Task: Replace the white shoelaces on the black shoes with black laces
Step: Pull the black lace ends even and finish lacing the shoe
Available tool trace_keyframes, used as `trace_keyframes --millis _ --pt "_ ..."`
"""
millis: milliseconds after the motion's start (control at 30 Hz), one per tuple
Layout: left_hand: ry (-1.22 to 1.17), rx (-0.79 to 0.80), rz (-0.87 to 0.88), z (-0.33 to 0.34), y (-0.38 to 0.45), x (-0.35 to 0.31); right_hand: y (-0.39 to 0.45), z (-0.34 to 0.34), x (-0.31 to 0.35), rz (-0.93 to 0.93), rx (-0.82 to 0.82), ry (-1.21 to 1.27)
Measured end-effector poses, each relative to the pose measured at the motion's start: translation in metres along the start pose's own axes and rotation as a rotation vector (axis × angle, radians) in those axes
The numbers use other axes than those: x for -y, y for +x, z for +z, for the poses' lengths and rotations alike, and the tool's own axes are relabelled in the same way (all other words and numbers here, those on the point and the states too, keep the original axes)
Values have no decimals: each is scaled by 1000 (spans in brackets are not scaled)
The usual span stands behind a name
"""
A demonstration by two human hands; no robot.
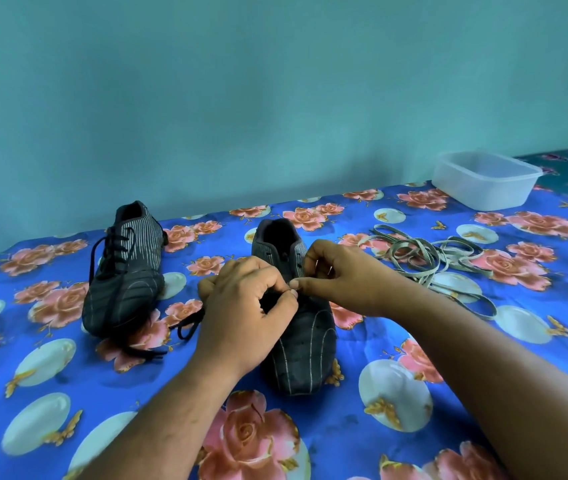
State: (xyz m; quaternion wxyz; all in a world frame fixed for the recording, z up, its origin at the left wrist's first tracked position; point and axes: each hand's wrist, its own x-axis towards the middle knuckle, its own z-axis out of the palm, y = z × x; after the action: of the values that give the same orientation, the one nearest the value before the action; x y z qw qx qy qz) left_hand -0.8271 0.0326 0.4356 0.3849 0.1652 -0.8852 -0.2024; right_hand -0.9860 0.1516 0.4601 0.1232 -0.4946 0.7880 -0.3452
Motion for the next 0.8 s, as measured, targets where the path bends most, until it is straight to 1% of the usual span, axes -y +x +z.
trace_keyframes --millis 67,167,333,400,467,700,800 --pt "5 -5 -10 1 0 0 -1 0 1 48 -12 -35" --pt "37 3 -33 2 0 -2 -2 0 3 91 -20 -18" --pt "113 61 -38 3 -1 -2 -2 -2 6 122 -39 26" --pt "169 89 -68 5 0 -1 -1 -3 6 133 -28 44" --pt "201 127 -89 7 1 -1 -1 -4 5 129 -22 53" --pt "125 259 -188 2 4 -7 0 -3 4 77 -5 58" --pt "138 291 -183 0 6 -8 0 -8 1 78 39 140"
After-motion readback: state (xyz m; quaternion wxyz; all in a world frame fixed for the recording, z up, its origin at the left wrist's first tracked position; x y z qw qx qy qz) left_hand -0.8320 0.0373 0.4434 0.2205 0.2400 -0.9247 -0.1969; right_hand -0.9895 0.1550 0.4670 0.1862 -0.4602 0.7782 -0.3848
